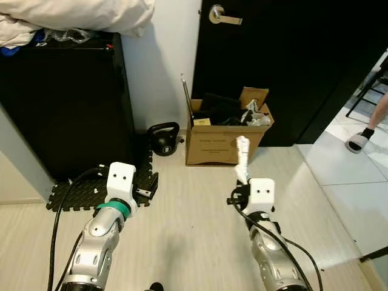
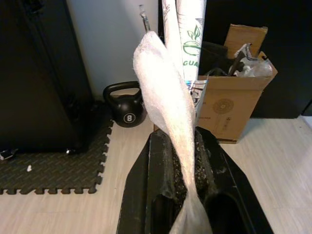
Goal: Clean up the room
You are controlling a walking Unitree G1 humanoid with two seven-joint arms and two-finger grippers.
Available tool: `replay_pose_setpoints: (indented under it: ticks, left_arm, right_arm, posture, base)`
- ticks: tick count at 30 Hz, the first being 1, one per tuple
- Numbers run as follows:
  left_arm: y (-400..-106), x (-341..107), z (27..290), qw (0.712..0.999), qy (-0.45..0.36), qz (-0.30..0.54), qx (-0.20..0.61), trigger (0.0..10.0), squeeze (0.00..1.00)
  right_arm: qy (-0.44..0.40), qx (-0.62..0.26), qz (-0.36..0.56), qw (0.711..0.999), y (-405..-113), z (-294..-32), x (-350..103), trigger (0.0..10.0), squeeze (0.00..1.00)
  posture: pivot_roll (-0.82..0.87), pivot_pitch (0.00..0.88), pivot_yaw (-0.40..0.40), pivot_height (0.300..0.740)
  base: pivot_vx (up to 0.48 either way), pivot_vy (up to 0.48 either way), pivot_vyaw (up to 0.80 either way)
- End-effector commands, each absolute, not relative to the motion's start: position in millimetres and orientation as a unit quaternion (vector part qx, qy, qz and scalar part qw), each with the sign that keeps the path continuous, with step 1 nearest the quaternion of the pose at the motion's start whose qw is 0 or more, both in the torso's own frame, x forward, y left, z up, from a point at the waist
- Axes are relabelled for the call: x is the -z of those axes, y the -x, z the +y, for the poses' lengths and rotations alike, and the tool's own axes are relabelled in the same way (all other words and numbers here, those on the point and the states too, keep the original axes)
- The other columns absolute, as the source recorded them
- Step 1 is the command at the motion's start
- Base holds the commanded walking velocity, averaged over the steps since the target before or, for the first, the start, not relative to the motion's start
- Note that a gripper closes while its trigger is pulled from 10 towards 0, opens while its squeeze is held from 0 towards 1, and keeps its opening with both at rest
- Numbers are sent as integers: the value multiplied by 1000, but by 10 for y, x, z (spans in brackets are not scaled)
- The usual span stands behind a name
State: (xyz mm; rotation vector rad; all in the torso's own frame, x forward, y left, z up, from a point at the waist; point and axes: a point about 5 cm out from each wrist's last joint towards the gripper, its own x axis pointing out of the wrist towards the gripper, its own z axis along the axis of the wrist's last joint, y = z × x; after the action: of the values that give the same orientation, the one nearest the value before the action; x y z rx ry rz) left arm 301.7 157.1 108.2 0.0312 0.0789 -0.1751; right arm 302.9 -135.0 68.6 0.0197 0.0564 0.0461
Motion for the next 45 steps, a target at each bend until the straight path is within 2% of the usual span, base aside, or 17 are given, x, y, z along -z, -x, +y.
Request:
replay_pose_setpoints:
  ticks: [1,45]
  left_arm:
    - [-3003,-1050,1562,995,-12,44,91,10000,0]
    - [-2995,-1067,1568,995,1,36,90,10000,0]
  right_arm:
    - [-7,-19,31,999,-3015,-1377,-665,10000,0]
    - [-5,-18,34,999,-3020,-1391,-660,10000,0]
  posture:
    - [94,16,10,740]
    - [93,13,4,740]
  base:
    - [244,0,0]
    - [302,0,0]
